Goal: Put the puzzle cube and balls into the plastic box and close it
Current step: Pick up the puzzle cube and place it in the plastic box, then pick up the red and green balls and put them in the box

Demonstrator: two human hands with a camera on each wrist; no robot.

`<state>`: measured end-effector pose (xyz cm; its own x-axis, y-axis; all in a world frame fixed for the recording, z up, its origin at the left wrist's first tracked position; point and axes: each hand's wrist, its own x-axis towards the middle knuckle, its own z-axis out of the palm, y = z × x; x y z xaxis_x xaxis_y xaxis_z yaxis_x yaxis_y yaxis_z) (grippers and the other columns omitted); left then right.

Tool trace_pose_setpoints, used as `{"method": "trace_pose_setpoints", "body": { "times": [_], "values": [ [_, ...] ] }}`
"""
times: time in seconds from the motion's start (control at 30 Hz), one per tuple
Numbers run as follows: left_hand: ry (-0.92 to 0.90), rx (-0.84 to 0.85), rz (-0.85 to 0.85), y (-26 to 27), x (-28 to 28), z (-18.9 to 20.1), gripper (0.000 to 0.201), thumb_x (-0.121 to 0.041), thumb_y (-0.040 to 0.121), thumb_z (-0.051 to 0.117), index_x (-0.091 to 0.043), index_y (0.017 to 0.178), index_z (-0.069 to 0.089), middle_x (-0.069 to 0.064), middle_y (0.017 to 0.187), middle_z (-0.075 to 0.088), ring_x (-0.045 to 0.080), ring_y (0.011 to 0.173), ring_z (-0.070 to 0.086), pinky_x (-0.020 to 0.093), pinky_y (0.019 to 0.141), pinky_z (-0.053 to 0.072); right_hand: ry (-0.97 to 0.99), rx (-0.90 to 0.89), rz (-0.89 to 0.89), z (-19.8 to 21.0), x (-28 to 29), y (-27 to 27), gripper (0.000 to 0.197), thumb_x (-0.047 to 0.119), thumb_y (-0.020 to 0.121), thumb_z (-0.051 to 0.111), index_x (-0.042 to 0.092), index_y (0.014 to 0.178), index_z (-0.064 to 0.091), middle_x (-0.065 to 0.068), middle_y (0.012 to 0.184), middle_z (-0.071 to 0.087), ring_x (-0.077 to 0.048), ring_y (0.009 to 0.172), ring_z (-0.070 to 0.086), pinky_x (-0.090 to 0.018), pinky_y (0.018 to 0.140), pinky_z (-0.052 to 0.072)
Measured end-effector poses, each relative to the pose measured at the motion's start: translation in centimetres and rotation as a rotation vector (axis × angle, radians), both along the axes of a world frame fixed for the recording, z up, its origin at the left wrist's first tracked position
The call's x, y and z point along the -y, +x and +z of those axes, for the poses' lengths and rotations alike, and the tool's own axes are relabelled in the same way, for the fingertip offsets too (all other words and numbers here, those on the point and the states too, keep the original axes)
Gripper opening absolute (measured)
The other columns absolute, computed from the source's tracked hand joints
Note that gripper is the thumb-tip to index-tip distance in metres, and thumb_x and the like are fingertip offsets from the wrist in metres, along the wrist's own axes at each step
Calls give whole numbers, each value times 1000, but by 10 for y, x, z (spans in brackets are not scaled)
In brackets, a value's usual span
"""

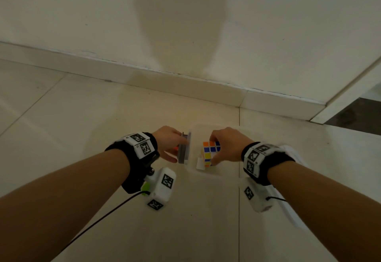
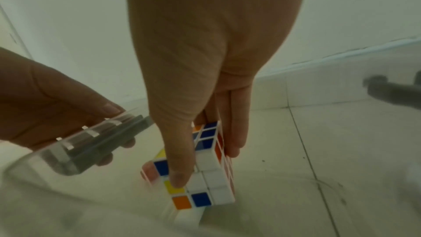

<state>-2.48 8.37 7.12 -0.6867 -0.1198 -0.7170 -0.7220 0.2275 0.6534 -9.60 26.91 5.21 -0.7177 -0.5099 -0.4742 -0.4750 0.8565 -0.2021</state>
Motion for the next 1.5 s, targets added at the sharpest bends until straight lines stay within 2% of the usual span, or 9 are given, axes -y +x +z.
{"method": "trace_pose_setpoints", "body": {
  "times": [0.33, 0.53, 0.67, 0.8, 0.9, 1.0, 1.27, 1.4, 1.5],
  "values": [
    [37, -23, 17, 2, 1, -8, 5, -18, 95, 60, -18, 90, 58, 7, 95, 67, 30, 93, 67, 49, 89, 57, -89, 22, -136, -24, 27, -4, 54, 29, 74, 84, 10, 119, 61, -9, 118, 65, -25, 104, 63, -36, 93, 54],
    [80, -23, 30, 3, 2, -11, 18, -27, 96, 58, -13, 106, 61, 8, 102, 68, 27, 94, 68, 47, 88, 57, -120, 43, -145, -27, 18, -5, 57, 34, 76, 81, 14, 124, 59, -6, 121, 64, -24, 106, 62, -35, 95, 53],
    [12, -37, 159, 7, 13, -23, 33, -28, 99, 49, -7, 122, 59, 9, 105, 67, 25, 84, 67, 42, 77, 58, -86, -221, -65, -17, 11, -3, 37, 50, 87, 60, 20, 109, 64, 0, 99, 66, -21, 89, 63, -35, 79, 54],
    [-278, 139, 70, 22, 35, -48, 34, -21, 95, 54, -1, 122, 57, 16, 119, 60, 27, 80, 63, 44, 76, 59, -244, -438, -128, -6, 5, -6, 33, 39, 94, 48, 16, 72, 57, 2, 58, 56, -14, 51, 46, -22, 50, 35],
    [-367, 325, -22, 36, 45, -59, 50, -26, 90, 64, -1, 131, 51, 19, 133, 54, 35, 95, 66, 51, 80, 58, -324, -449, -173, -3, 3, -7, 34, 39, 93, 50, 13, 75, 64, -4, 64, 67, -21, 56, 58, -23, 54, 43],
    [-357, 403, -72, 44, 47, -71, 64, -30, 81, 76, -2, 132, 50, 21, 132, 55, 40, 98, 68, 52, 79, 59, -370, -455, -180, 0, 5, -5, 34, 38, 93, 51, 12, 77, 66, -4, 65, 68, -20, 55, 55, -18, 49, 34],
    [-483, 302, -242, 45, 42, -85, 38, -8, 77, 76, 2, 113, 66, 20, 112, 70, 36, 96, 73, 46, 77, 61, -500, -440, -149, 5, 26, 3, 33, 37, 93, 53, 12, 77, 68, -4, 64, 70, -22, 61, 66, -29, 61, 54],
    [-438, 318, -239, 48, 33, -57, 56, -33, 77, 80, -1, 119, 59, 15, 113, 64, 32, 94, 69, 33, 49, 55, -518, -408, -131, 9, 32, 8, 32, 36, 93, 54, 13, 78, 69, -2, 65, 70, -21, 62, 67, -25, 60, 50],
    [-378, 422, -361, 61, 20, -44, 75, -47, 74, 79, -4, 128, 51, 12, 114, 59, 26, 78, 64, 34, 48, 54, -518, -397, -121, 12, 34, 9, 31, 37, 92, 53, 13, 78, 69, -2, 65, 70, -21, 63, 68, -29, 63, 54]
  ]
}}
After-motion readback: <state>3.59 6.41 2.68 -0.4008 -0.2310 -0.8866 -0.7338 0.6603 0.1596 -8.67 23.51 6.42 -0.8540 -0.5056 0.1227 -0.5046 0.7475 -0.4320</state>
